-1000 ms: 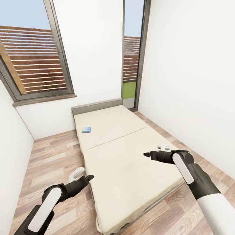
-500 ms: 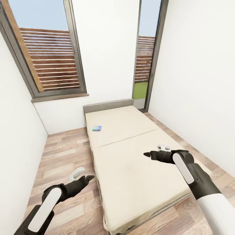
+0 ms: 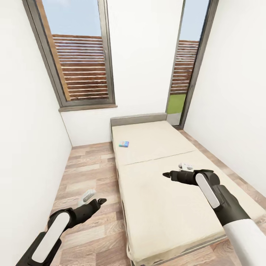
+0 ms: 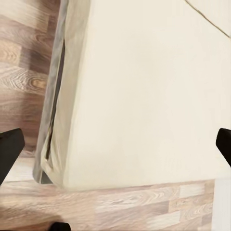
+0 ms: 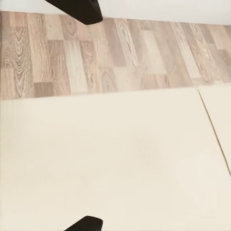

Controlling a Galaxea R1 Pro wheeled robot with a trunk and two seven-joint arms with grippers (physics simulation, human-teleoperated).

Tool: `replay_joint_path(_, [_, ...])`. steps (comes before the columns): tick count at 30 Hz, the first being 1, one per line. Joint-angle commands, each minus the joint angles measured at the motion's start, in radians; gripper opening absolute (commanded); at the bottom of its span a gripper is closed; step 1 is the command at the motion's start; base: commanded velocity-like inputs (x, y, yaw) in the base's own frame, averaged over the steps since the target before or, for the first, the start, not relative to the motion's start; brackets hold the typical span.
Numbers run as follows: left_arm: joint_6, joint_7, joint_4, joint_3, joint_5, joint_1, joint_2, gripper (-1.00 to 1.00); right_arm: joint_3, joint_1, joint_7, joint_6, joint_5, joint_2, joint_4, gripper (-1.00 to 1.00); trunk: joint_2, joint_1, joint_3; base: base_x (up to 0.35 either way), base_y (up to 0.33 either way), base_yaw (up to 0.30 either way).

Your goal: Put all the toys in the child's room - the three board games (two on the bed and one on the table), the two jigsaw puzzles on the table, and the tennis ball on the table - inside the toy box on the table in the child's room.

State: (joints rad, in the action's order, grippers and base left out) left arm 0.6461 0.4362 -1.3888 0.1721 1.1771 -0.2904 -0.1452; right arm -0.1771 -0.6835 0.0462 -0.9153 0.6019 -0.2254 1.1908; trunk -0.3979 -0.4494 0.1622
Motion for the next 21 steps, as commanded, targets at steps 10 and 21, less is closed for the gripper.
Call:
replay_joint_path(10, [0.0, 0.01, -0.001, 0.003, 0.01, -0.001, -0.001, 1.0, -0.001, -0.001, 0.005, -0.004, -0.005, -0.002, 0.002, 1.0, -0.002, -0.001, 0.002, 0.0, 0.0, 0.29])
replay_joint_path(21, [0.0, 0.01, -0.001, 0.002, 0.01, -0.001, -0.001, 1.0, -0.001, -0.001, 0.005, -0.004, -0.004, -0.002, 0.001, 1.0, -0.002, -0.001, 0.002, 0.009, 0.001, 0.132])
